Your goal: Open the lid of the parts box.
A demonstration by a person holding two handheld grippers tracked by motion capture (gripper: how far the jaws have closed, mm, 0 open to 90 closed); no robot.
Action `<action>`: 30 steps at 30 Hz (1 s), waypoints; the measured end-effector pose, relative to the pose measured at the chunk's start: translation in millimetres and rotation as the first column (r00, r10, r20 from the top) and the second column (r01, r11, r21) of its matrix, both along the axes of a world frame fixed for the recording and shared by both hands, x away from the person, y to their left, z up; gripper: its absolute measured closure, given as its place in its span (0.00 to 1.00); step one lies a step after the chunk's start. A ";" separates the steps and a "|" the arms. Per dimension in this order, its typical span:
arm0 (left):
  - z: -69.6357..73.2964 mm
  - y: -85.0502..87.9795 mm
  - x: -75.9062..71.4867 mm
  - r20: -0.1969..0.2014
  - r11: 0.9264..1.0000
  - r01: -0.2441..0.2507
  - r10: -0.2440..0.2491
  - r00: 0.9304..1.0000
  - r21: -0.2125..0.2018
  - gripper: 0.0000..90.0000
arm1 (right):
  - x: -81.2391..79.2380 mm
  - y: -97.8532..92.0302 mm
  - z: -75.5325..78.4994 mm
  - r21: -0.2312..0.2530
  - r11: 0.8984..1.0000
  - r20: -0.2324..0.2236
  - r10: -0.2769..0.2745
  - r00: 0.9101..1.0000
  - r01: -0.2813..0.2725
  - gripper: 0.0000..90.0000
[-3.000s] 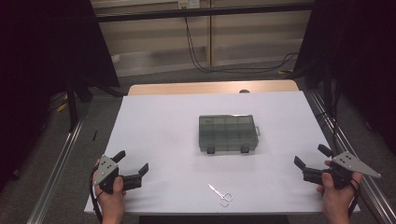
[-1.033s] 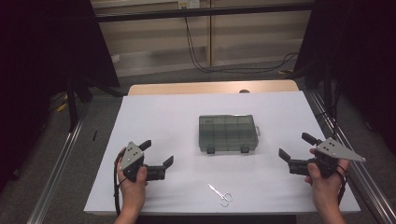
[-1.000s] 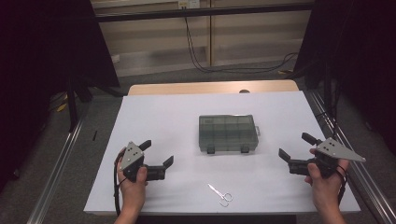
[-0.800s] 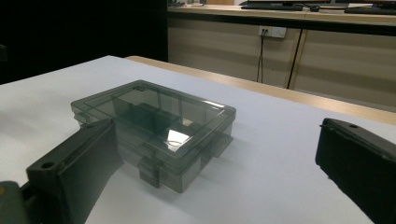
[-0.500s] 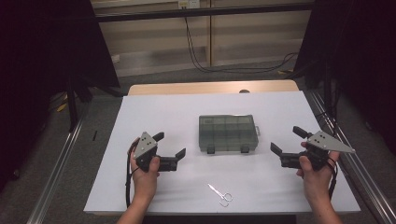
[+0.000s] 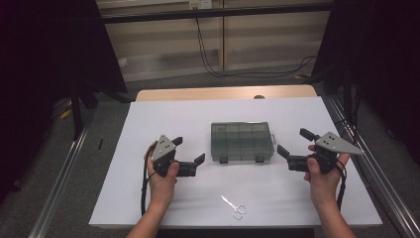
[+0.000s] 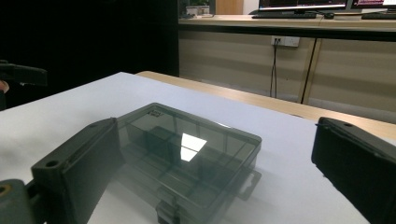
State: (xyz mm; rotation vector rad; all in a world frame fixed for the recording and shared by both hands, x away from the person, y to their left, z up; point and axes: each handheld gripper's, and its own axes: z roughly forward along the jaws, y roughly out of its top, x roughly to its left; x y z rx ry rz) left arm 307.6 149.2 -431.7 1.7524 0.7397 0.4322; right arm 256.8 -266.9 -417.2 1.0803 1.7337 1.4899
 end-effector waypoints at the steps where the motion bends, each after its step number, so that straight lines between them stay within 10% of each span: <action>1: -0.2 -1.7 0.3 0.000 1.000 -0.004 0.004 1.000 -0.002 0.01 | 1.0 0.8 0.0 0.002 1.000 0.001 0.003 1.000 -0.003 0.03; 9: -3.5 -18.0 5.3 -0.021 1.000 -0.018 0.019 1.000 0.022 0.05 | 14.0 7.7 0.2 0.045 0.999 -0.021 0.017 1.000 -0.016 0.21; 14: -11.2 -27.6 6.2 -0.033 0.997 -0.052 0.054 0.998 0.051 0.45 | 21.0 7.7 -10.9 0.052 0.998 -0.058 0.037 0.998 -0.034 0.42; 21: -25.2 -33.6 14.0 -0.110 0.996 -0.039 0.048 0.993 0.076 0.89 | 30.8 3.0 -28.7 -0.034 0.998 -0.187 0.036 0.982 -0.043 0.92; 30: -43.8 -37.6 24.5 -0.200 0.995 -0.066 0.080 0.977 0.078 1.00 | 34.3 5.1 -46.1 -0.162 0.986 -0.288 -0.003 0.958 -0.046 1.00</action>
